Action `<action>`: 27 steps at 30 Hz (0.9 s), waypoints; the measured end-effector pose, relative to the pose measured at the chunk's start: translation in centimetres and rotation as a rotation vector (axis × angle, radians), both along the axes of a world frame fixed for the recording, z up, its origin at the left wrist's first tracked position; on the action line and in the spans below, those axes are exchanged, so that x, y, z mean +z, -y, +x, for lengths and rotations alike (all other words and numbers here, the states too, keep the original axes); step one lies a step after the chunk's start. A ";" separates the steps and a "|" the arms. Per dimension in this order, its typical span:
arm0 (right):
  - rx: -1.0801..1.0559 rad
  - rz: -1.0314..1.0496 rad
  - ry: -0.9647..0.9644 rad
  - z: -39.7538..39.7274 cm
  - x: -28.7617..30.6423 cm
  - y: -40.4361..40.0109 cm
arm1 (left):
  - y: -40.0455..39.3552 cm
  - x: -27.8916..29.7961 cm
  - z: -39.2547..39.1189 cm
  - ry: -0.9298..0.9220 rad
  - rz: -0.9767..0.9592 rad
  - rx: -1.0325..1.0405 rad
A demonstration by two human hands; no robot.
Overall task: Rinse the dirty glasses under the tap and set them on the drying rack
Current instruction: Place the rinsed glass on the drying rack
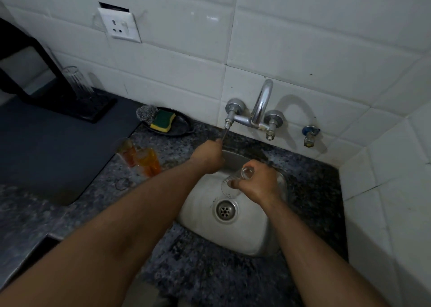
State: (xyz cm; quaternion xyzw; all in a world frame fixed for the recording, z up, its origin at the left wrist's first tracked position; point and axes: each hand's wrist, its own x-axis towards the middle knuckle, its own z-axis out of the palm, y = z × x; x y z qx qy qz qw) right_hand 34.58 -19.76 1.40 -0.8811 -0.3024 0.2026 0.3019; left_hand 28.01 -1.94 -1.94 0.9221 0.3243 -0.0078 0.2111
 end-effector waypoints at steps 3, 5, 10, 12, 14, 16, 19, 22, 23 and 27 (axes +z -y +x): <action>0.020 0.030 -0.052 -0.8 1.0 -0.2 | -0.2 0.5 -2.4 0.046 -0.016 -0.047; 0.057 0.046 -0.097 -1.5 1.9 -0.9 | -0.9 1.4 -4.1 0.064 -0.018 -0.071; 0.190 0.099 -0.176 -4.6 3.8 -4.5 | -4.0 5.0 -9.0 0.232 -0.042 -0.036; 0.299 0.097 -0.195 -6.9 4.3 -7.5 | -6.3 6.1 -12.1 0.269 -0.020 -0.005; 0.418 0.077 -0.206 -9.4 4.6 -10.8 | -8.6 6.6 -15.3 0.308 0.002 0.050; 0.525 0.065 -0.194 -12.3 4.6 -14.2 | -10.9 6.6 -18.8 0.347 0.027 0.120; 0.617 0.065 -0.187 -17.5 4.4 -19.5 | -14.9 6.3 -24.7 0.328 0.027 0.206; 0.629 0.086 -0.189 -22.2 3.9 -25.1 | -19.5 5.4 -30.4 0.246 0.015 0.283; 0.634 0.092 -0.186 -23.8 3.5 -27.5 | -21.6 4.8 -32.4 0.220 0.009 0.331; 0.585 0.118 -0.168 -27.9 2.5 -34.9 | -28.0 2.4 -37.9 0.151 -0.001 0.473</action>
